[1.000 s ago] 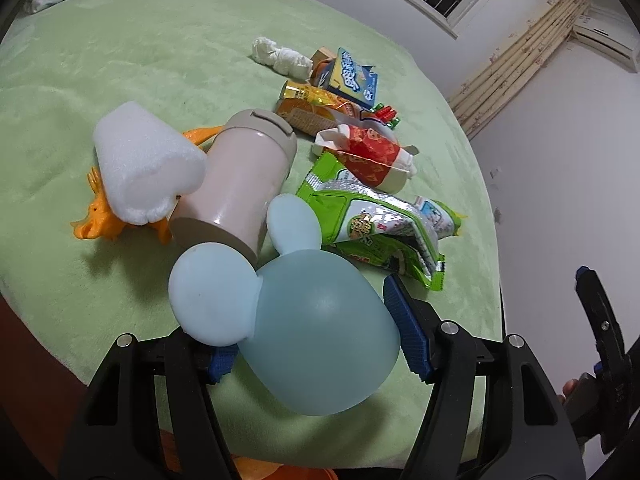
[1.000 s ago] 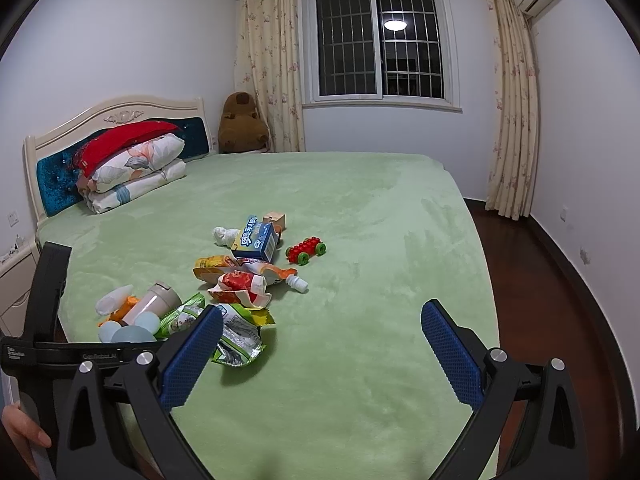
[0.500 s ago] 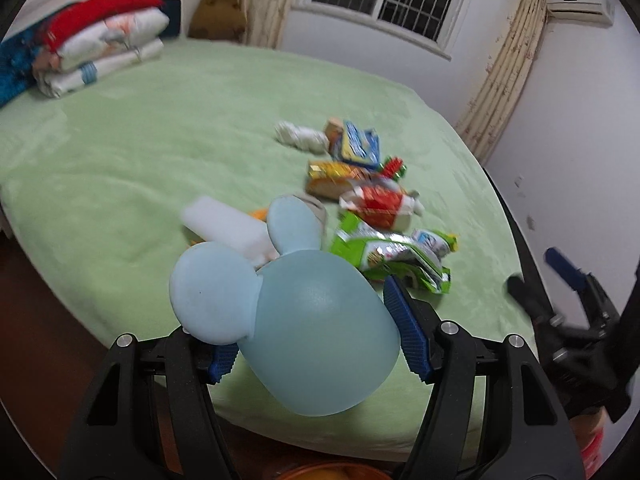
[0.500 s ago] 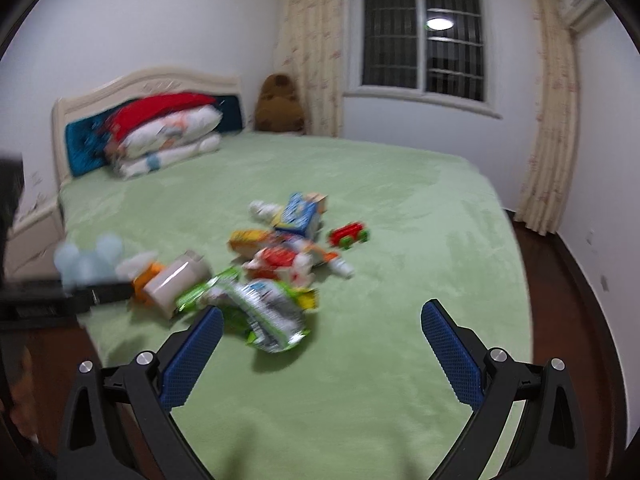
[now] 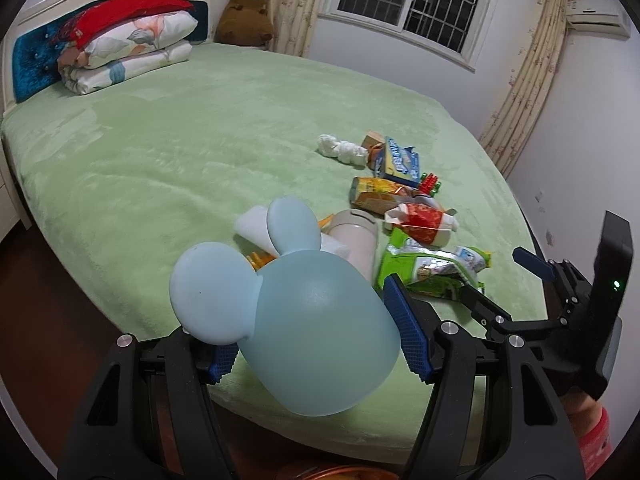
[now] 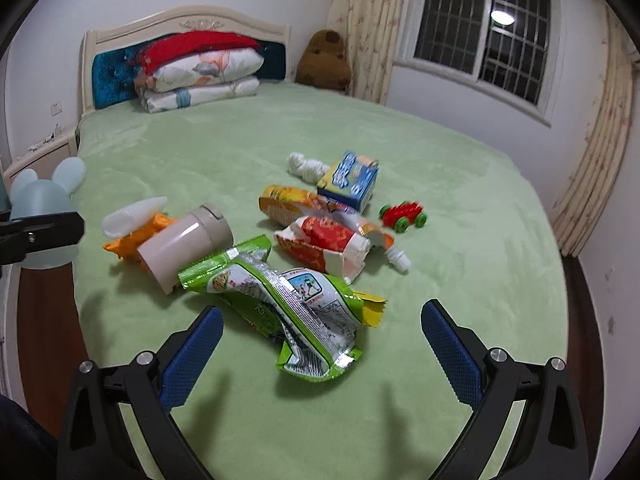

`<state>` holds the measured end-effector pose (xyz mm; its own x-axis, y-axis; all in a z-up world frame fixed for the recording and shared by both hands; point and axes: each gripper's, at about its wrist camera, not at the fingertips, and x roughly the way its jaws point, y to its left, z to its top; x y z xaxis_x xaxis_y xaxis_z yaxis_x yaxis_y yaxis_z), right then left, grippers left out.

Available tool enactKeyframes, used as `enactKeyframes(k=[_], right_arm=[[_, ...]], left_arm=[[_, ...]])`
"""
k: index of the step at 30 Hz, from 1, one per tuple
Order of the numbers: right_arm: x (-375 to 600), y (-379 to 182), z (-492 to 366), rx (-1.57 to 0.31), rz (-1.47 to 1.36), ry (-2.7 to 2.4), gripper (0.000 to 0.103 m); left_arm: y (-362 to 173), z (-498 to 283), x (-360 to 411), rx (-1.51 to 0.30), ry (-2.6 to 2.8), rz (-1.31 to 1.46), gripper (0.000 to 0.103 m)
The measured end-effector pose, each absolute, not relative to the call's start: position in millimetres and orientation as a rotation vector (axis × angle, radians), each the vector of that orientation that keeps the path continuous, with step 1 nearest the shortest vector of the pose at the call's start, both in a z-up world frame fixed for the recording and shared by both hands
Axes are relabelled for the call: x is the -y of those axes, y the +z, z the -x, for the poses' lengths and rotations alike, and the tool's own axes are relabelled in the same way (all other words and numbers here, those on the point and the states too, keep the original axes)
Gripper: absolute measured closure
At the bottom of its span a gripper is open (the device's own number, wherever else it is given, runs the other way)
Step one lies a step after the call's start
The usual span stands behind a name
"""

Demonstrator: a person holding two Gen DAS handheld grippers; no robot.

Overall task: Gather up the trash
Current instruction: 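Grasp the green snack bag with the right gripper while the left holds the cup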

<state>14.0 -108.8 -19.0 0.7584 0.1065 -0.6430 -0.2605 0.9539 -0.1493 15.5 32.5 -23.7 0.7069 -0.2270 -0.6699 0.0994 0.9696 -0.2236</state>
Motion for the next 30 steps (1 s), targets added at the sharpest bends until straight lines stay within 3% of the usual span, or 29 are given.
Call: enactKeyframes(k=[10,11,12,15,18,30], right_arm=[[81.5,-48.3,-64.9,-0.830,0.403,0.271,0.005],[82.5,-48.9,-64.0,-0.833,0.399,0.275,0.009],[83.2,-49.2,-63.1,-0.836,0.401,0.266,0.021],[88.8,-44.2,-58.1,-0.850,0.367,0.273,0.042],[92.2,-41.3,-50.0,-0.841,0.358,0.252,0.059],[108.1,3.0,9.2,-0.761,0.225,0.232,0.062]], left_arm=[[-28.7,-21.0,-44.2,-0.782,-0.157,0.194,0.039],[-28.9,-21.3,-44.1,-0.784,-0.157,0.195,0.039],[-29.2,-21.6,-44.5,-0.785,-0.158,0.196,0.039],[-28.8,-20.8,-44.5,-0.785,-0.161,0.196,0.039],[-27.6,-19.1,-44.5,-0.782,-0.163,0.196,0.039],[-17.2,-5.5,-41.5,-0.747,-0.172,0.180,0.039]])
